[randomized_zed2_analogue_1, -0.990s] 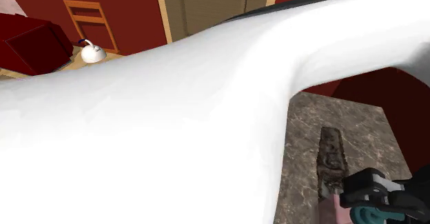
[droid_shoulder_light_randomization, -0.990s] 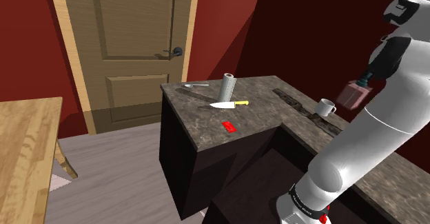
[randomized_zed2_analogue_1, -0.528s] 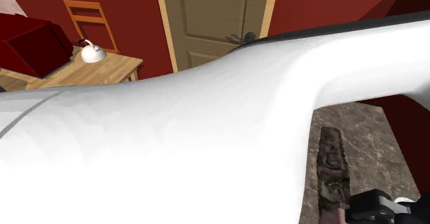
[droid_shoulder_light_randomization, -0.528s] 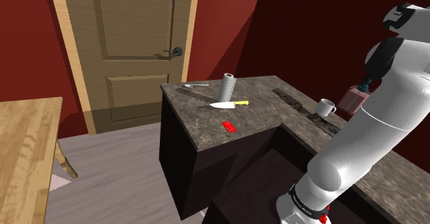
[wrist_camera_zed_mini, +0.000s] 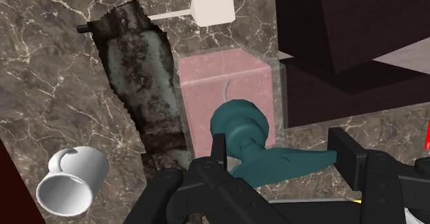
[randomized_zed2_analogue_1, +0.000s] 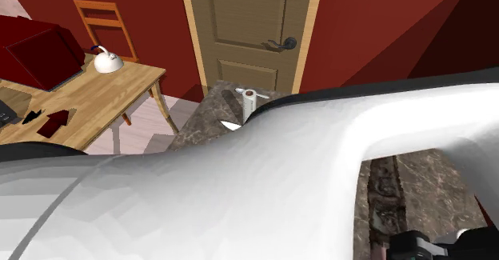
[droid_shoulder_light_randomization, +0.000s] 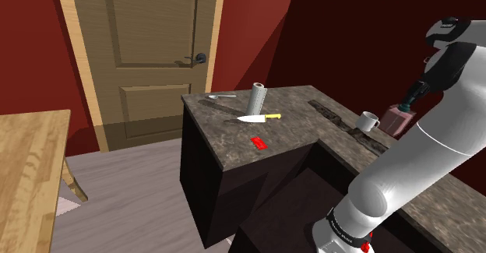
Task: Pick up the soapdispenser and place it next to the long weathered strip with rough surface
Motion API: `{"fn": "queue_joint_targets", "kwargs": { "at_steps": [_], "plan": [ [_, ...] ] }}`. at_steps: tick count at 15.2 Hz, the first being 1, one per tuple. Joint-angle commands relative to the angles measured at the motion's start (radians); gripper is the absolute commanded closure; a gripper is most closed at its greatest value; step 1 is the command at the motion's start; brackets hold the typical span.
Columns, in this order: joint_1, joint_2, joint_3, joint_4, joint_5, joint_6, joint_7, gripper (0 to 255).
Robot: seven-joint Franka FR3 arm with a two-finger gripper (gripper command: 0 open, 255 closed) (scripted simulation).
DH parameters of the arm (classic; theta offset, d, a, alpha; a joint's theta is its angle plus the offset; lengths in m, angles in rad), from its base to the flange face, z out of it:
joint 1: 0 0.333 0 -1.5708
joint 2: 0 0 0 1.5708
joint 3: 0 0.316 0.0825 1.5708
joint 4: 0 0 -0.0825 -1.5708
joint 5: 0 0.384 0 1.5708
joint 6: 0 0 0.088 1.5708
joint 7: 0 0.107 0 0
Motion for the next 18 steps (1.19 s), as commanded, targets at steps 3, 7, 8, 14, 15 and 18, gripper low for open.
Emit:
{"fn": "queue_joint_targets", "kwargs": {
  "at_steps": [3, 7, 8, 14, 15, 18],
  "plan": [
    [0.000, -0.024, 0.011, -0.064, -0.022, 0.057, 0.012, 255],
    [-0.001, -0.037, 0.016, -0.124, -0.033, 0.112, 0.015, 255],
    [-0.002, -0.038, 0.017, -0.138, -0.034, 0.126, 0.015, 255],
    [-0.003, -0.036, 0.012, -0.217, -0.032, 0.205, 0.007, 255],
    [-0.003, -0.033, 0.010, -0.230, -0.030, 0.219, 0.004, 255],
    [-0.002, -0.022, 0.003, -0.265, -0.021, 0.258, -0.007, 255]
  ]
}}
